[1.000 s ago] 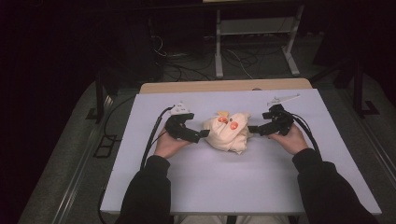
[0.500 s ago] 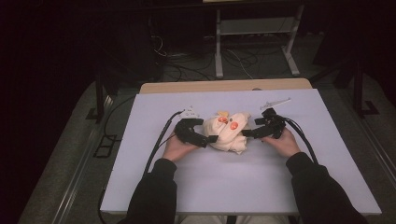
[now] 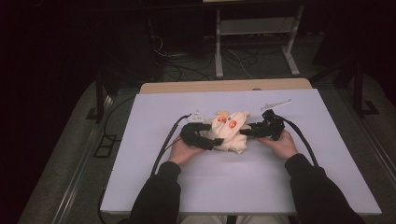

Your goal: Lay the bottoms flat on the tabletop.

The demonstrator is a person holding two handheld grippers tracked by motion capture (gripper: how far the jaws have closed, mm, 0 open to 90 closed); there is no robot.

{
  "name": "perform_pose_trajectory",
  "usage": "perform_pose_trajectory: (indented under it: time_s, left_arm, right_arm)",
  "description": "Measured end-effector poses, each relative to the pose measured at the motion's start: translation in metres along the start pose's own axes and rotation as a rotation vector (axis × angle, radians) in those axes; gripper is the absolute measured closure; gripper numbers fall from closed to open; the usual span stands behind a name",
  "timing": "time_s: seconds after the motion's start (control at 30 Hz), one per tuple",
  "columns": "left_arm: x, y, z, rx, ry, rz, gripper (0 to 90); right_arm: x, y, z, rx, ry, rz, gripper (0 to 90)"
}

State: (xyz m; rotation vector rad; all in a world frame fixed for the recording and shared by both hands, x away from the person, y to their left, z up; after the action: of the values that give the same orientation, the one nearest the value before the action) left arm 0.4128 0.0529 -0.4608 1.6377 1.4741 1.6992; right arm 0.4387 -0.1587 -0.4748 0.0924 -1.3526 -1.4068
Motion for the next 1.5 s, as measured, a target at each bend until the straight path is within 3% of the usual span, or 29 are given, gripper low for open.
perform_pose_trajectory:
  time_s: [0.17, 0.47, 0.9, 1.03, 1.23, 1.5]
  left_arm:
    - [-0.001, -0.002, 0.0, 0.019, -0.004, -0.006, 19.7]
    - [0.0, -0.002, -0.002, 0.012, 0.005, -0.018, 29.7]
    - [0.002, 0.0, 0.002, 0.022, 0.02, 0.004, 67.6]
    - [0.009, 0.006, 0.003, 0.032, 0.016, 0.002, 71.0]
    - [0.025, 0.02, 0.007, 0.068, 0.011, -0.088, 80.8]
    - [0.028, 0.024, 0.002, 0.059, 0.016, -0.081, 83.3]
  right_arm:
    - [0.002, 0.001, 0.001, 0.008, -0.005, -0.002, 57.9]
    - [0.004, 0.002, 0.002, 0.004, -0.041, 0.007, 69.7]
    - [0.015, 0.01, 0.013, 0.021, -0.06, -0.026, 76.5]
    - [0.024, 0.016, 0.013, 0.017, -0.065, -0.057, 76.9]
    - [0.046, 0.03, 0.012, -0.009, -0.06, -0.13, 78.2]
    - [0.059, 0.04, 0.018, -0.007, -0.071, -0.161, 80.4]
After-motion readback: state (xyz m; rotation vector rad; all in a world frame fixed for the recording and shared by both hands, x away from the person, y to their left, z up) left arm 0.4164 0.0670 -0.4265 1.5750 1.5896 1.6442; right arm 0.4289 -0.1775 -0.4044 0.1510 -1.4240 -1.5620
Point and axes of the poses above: each handheld gripper's, and its own axes: x roughly backward along the jaws, y roughly out of its top, z roughly to its left, the point moved 6 cm from there along -x, roughly forward along the jaws, and after that the axes turned 5 degrees about -y, right-handed, at the moved point
